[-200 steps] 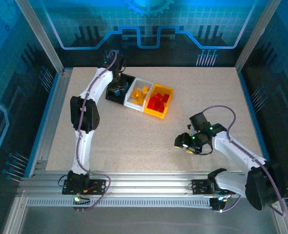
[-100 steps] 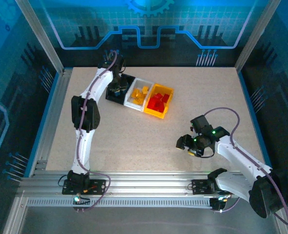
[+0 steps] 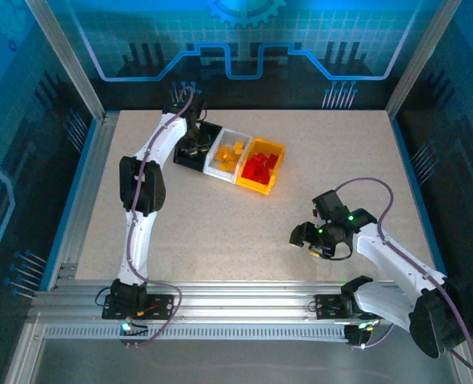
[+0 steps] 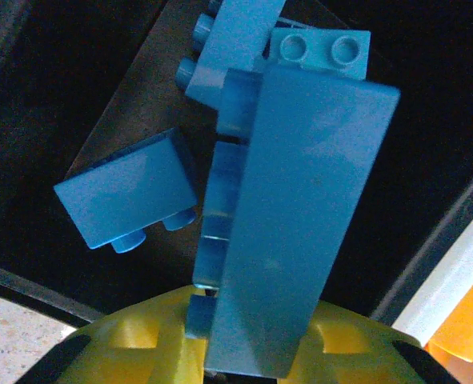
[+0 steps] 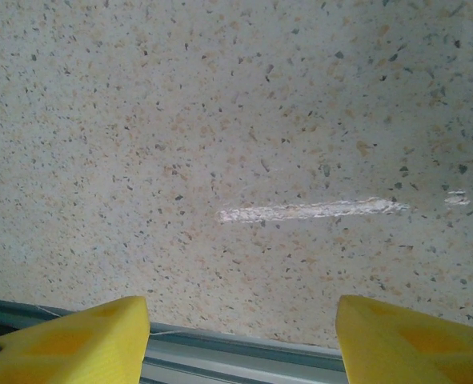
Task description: Sort the legos into containers by color
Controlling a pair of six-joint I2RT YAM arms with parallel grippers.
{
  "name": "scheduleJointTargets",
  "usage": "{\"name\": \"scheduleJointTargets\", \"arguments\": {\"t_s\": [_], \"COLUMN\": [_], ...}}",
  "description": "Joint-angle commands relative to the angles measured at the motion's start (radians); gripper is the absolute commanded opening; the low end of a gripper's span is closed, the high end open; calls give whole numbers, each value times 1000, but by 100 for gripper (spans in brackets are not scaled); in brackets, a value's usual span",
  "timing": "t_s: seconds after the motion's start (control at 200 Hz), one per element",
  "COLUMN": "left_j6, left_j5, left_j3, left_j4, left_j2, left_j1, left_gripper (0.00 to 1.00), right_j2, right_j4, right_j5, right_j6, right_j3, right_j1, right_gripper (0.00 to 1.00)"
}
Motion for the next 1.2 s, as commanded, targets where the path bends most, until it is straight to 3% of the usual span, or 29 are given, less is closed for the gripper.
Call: {"name": "scheduleJointTargets", "arguments": {"t_s": [0.0,0.135,0.455,0.715,0.795,0.82,0.83,0.845,1.056,1.191], "left_j6": [11,5,-2,-52,-59,-55,-52,-49,11,-9], "left_j5": [21,28,35,81,111,118,120,121,82,-6], "left_j3": [11,4,-37,-262,-336,-353,-358,-364,-495,-630], "left_j4": [-4,-1,11,137,179,182,181,178,129,146], "left_j2": [-3,-18,-126,-363,-442,-463,-470,-482,-657,-792], "left_j1": [7,6,6,6,6,6,6,6,6,9], "left_gripper": [32,41,50,62,73,85,94,98,99,99], "right_j2": [-22,-37,-58,-4,17,22,24,25,5,-43], "right_j4": [-12,-4,2,-32,-54,-57,-57,-56,28,149], "right_j5": [14,15,27,75,104,111,113,116,162,194], "right_j6": [25,39,38,-84,-142,-158,-162,-170,-303,-421], "right_j3": [-17,-27,-20,77,127,141,147,156,218,216], "right_j1": [14,17,25,9,-15,-25,-29,-36,-132,-174], "right_gripper": [65,65,65,66,66,66,66,66,67,70]}}
